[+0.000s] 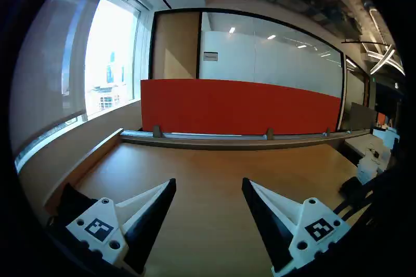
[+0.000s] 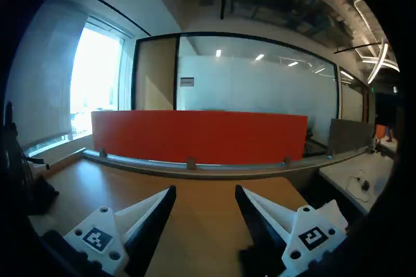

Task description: Fold towel

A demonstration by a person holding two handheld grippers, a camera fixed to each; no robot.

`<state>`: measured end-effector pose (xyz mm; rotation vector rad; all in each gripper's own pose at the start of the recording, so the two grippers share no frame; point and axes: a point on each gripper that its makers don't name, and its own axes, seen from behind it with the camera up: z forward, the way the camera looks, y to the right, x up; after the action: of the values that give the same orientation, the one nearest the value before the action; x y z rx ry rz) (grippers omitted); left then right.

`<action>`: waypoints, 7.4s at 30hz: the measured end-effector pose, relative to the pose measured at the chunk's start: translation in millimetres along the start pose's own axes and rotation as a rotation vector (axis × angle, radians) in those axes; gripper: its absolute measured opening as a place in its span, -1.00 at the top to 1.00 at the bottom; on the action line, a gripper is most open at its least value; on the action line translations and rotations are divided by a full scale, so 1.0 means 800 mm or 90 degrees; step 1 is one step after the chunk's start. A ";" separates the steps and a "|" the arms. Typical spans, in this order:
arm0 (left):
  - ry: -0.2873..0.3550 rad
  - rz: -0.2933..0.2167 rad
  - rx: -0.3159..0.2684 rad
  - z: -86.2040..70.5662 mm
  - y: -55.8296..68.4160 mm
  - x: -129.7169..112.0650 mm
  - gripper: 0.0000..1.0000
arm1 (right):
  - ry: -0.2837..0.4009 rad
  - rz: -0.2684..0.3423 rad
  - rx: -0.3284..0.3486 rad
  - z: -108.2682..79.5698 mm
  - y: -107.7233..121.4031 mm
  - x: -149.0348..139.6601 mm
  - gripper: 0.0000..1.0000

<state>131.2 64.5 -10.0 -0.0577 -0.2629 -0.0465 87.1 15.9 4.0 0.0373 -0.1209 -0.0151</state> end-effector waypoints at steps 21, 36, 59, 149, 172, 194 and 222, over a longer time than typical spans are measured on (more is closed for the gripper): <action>0.034 -0.001 0.005 0.003 -0.011 0.006 -0.88 | 0.010 -0.008 0.013 0.012 -0.050 0.007 -0.76; 0.084 0.021 -0.006 0.015 -0.015 -0.004 -0.88 | 0.014 -0.013 0.036 0.018 -0.085 0.004 -0.76; 0.154 0.027 0.023 0.031 -0.067 -0.095 -0.87 | 0.032 0.002 0.019 0.027 -0.091 -0.041 -0.76; 0.169 0.028 0.049 0.049 -0.095 -0.154 -0.88 | 0.073 0.053 -0.036 0.037 0.005 -0.215 -0.87; 0.169 0.028 0.049 0.050 -0.095 -0.153 -0.88 | 0.093 0.044 -0.024 0.032 -0.001 -0.235 -0.88; 0.169 0.028 0.049 0.049 -0.095 -0.154 -0.88 | 0.089 0.015 -0.028 0.035 -0.009 -0.240 -0.88; 0.169 0.028 0.049 0.049 -0.095 -0.154 -0.89 | 0.088 0.015 -0.028 0.035 -0.008 -0.241 -1.00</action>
<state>-1.6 -4.3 -0.1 0.0192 0.0017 0.0003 -107.7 11.4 8.4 -0.0071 0.0174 0.0085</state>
